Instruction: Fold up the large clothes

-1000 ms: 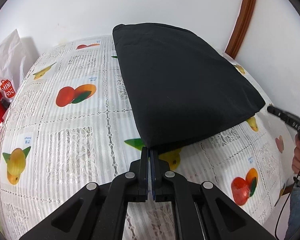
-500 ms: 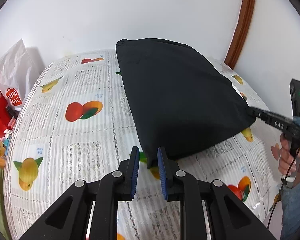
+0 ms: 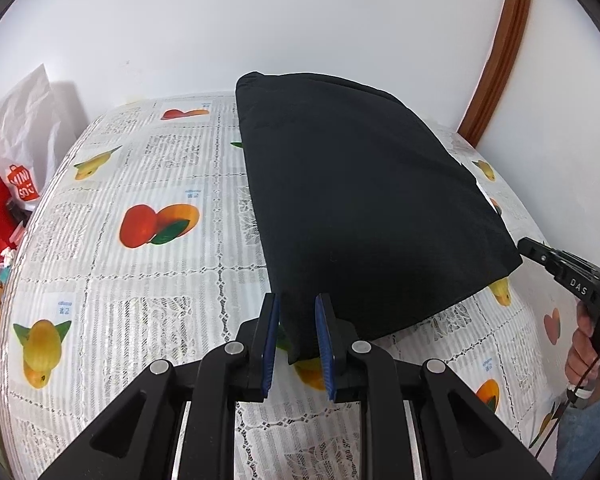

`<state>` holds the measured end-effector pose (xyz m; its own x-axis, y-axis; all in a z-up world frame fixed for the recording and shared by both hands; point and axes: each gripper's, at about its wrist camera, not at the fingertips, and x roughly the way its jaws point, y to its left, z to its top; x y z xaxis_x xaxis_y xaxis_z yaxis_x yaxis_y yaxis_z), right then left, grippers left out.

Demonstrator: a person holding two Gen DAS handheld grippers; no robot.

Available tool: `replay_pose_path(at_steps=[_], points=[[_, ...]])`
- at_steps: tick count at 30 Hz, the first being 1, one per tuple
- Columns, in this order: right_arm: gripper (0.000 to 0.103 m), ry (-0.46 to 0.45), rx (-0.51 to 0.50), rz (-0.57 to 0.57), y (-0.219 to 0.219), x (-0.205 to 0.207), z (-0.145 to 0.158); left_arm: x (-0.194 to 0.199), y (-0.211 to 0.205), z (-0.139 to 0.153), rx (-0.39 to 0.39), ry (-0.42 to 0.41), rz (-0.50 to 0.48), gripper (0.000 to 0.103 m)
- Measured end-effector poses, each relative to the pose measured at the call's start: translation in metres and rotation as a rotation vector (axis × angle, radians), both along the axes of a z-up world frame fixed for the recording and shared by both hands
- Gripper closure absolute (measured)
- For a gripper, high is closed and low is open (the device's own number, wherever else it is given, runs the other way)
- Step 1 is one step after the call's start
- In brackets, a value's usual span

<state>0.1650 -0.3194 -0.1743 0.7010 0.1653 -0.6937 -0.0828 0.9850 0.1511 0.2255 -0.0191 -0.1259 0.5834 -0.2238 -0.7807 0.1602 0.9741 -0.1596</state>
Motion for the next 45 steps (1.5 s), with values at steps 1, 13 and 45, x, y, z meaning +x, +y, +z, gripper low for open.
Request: replay_pose_path(at_steps=[1, 13, 45], points=[[0.099, -0.001, -0.002, -0.010, 0.000, -0.002, 0.002, -0.001, 0.001, 0.001, -0.001, 0.000, 0.002, 0.085], [0.065, -0.005, -0.014, -0.109, 0.013, -0.048, 0.039, -0.046, 0.012, 0.034, 0.022, -0.080, 0.044, 0.068], [0.000, -0.147, -0.147, -0.300, 0.027, -0.212, 0.093, -0.182, 0.006, 0.089, 0.071, -0.257, 0.117, 0.015]])
